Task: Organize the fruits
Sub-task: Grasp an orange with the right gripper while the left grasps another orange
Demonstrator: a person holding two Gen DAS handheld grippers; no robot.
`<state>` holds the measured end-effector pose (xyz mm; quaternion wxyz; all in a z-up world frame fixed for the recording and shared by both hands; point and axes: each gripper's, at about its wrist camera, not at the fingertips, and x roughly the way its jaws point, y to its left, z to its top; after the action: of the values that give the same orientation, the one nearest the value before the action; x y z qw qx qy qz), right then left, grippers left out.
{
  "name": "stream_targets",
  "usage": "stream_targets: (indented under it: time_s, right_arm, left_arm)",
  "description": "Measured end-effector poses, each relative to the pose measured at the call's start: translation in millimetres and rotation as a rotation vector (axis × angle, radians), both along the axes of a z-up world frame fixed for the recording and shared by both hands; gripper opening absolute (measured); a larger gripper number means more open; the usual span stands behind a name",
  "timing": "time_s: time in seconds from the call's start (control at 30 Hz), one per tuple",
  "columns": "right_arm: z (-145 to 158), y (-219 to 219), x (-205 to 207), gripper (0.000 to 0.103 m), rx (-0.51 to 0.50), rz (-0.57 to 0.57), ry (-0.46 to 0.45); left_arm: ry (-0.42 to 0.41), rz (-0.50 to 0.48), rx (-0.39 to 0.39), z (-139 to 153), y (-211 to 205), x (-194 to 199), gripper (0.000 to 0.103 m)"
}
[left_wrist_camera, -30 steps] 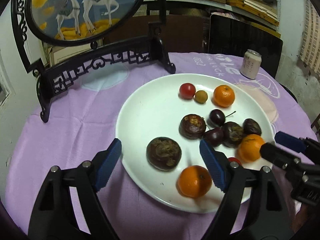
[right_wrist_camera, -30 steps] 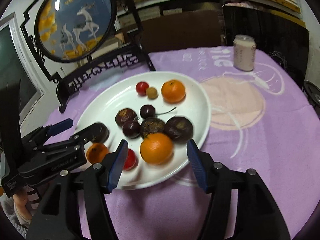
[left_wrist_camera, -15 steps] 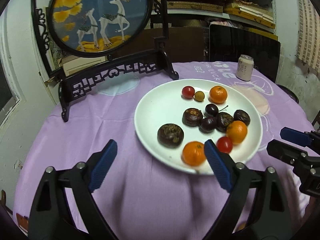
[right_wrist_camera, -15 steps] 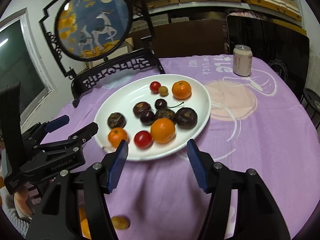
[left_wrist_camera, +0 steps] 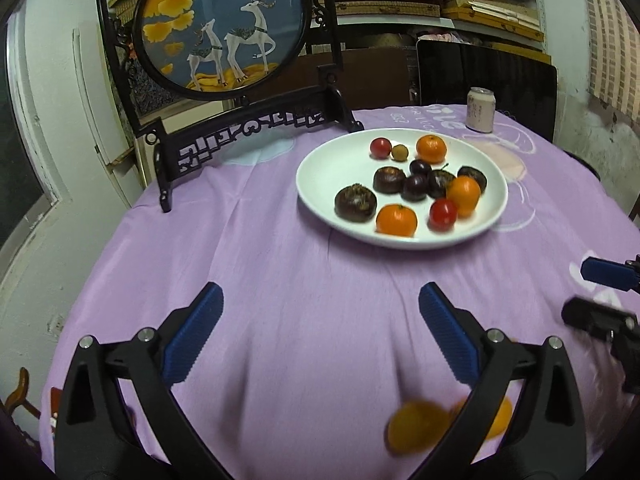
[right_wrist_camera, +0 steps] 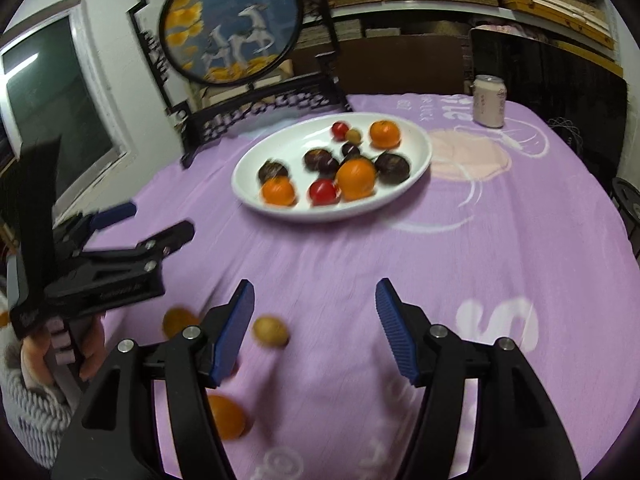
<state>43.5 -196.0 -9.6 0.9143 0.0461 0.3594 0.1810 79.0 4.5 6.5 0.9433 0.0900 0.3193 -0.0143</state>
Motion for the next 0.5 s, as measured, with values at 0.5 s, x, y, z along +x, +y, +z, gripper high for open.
stream_targets:
  time_s: [0.5]
  right_arm:
    - [-22, 46, -42, 0.089, -0.143, 0.173, 0.009]
  left_arm:
    - [0.021, 0.039, -0.016, -5, 17, -21, 0.101]
